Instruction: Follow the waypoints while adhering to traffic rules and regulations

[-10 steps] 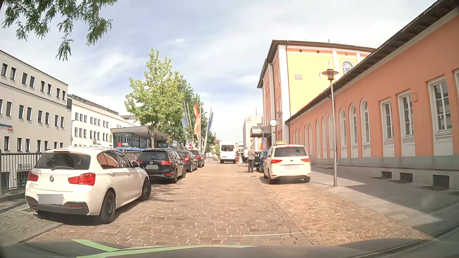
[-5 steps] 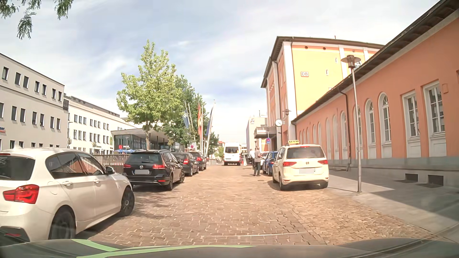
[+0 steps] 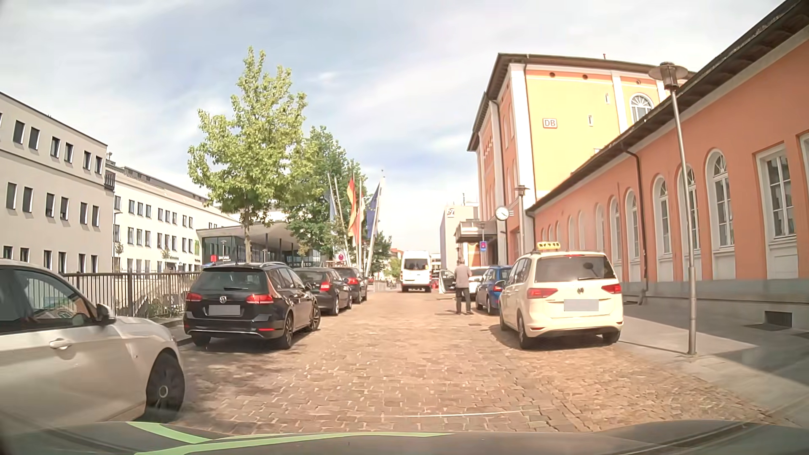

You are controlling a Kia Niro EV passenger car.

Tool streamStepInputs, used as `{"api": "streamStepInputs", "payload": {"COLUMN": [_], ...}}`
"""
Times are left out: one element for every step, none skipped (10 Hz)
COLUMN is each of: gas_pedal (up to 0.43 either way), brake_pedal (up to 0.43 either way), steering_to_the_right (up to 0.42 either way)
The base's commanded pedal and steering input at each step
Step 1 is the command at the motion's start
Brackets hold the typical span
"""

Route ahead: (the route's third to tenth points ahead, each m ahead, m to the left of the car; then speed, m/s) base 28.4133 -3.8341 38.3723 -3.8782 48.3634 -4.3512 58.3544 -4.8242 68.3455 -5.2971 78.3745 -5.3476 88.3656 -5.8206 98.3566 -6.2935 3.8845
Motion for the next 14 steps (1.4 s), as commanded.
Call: {"api": "streamStepInputs", "payload": {"gas_pedal": [0.039, 0.028, 0.008, 0.000, 0.000, 0.000, 0.000, 0.000, 0.000, 0.000, 0.000, 0.000, 0.000, 0.000], "brake_pedal": [0.000, 0.000, 0.000, 0.000, 0.000, 0.000, 0.000, 0.000, 0.000, 0.000, 0.000, 0.000, 0.000, 0.000], "steering_to_the_right": [-0.023, -0.017, -0.014, -0.013, -0.012, -0.012, -0.010, -0.009, -0.005, -0.001, -0.001, 0.000, 0.000, 0.005]}}
